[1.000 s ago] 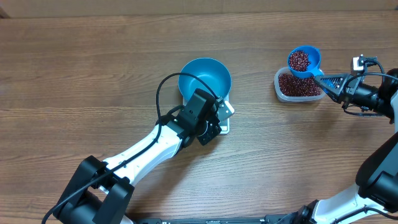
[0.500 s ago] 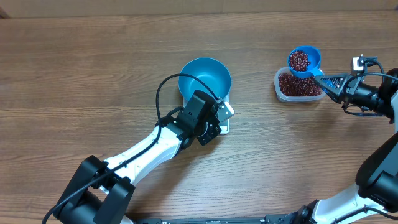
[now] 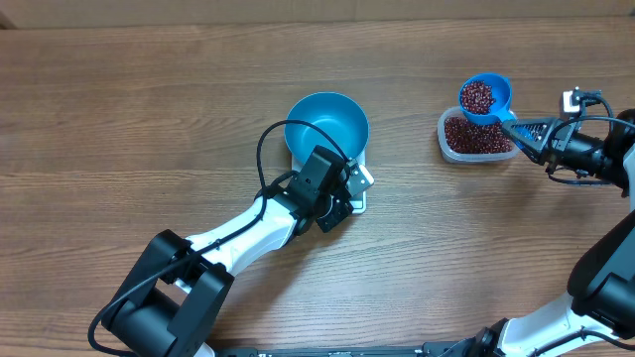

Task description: Scoop item into bowl and weigh 150g on scale

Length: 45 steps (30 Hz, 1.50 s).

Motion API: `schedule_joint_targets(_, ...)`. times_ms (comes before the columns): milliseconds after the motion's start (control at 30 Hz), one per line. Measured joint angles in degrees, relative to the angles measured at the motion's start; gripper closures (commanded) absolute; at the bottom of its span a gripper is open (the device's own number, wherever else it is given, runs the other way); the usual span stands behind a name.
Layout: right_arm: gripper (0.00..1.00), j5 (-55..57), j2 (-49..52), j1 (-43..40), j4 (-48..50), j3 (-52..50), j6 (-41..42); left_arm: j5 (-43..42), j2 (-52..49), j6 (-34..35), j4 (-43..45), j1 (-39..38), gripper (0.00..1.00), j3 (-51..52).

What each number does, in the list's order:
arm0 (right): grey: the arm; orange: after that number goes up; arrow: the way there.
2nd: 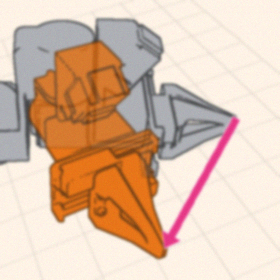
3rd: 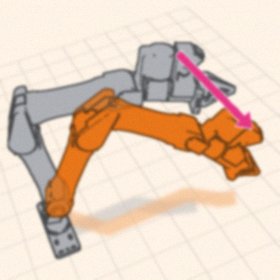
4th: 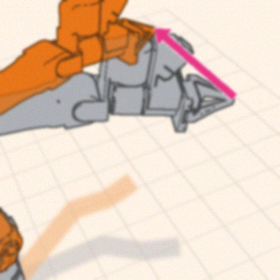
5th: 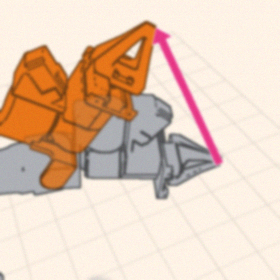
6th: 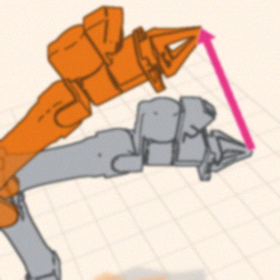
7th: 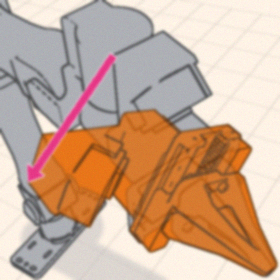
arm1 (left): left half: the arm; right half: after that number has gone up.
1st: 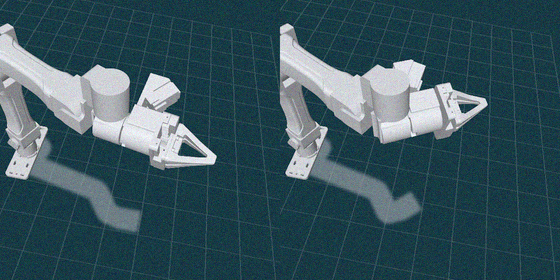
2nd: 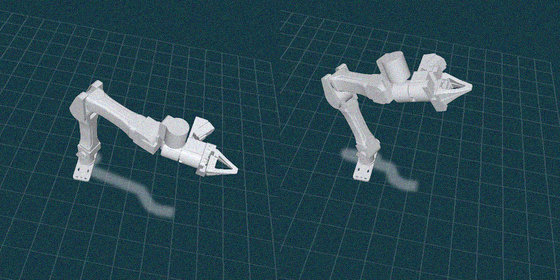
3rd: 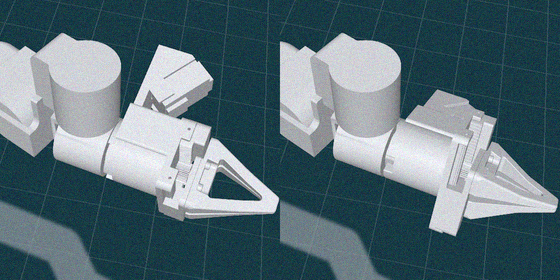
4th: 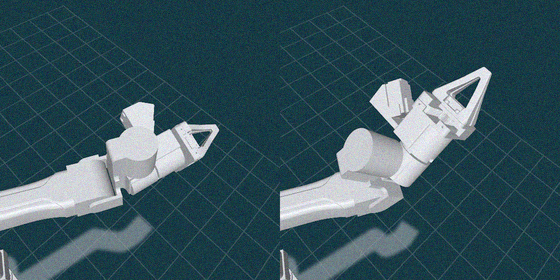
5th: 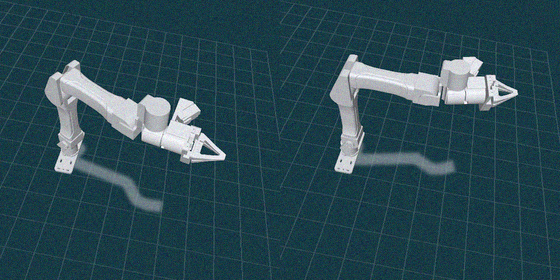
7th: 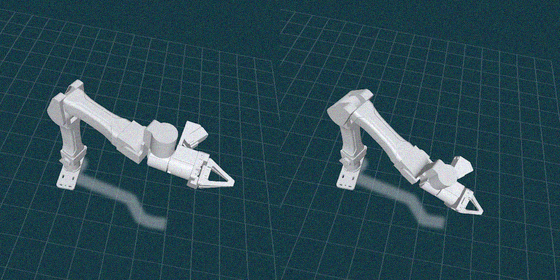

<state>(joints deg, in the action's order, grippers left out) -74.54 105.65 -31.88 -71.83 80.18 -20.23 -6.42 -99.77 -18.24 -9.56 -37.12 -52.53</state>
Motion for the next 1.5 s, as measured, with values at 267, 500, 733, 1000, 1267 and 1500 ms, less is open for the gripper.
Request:
schedule_joint_targets(267, 0.96, 0.0, 0.0, 0.0, 0.0, 0.0, 0.0, 1.3, 0.0, 0.0, 0.2, 0.1, 0.96, 0.0)
schedule_joint_targets(500, 0.96, 0.0, 0.0, 0.0, 0.0, 0.0, 0.0, 2.0, 0.0, 0.0, 0.6, 0.5, 0.96, 0.0)
schedule_joint_targets(733, 0.96, 0.0, 0.0, 0.0, 0.0, 0.0, 0.0, 2.0, 0.0, 0.0, 0.6, 0.5, 0.96, 0.0)
schedule_joint_targets(1000, 0.96, 0.0, 0.0, 0.0, 0.0, 0.0, 0.0, 2.0, -0.7, 0.0, 1.6, 0.5, 0.96, 0.0)
schedule_joint_targets(1267, 0.96, 0.0, 0.0, 0.0, 0.0, 0.0, 0.0, 2.0, -2.0, 0.0, 1.9, 0.5, 0.96, 0.0)
schedule_joint_targets(1500, 0.96, 0.0, 0.0, 0.0, 0.0, 0.0, 0.0, 2.0, -2.1, 0.0, 2.1, 0.5, 0.96, 0.0)
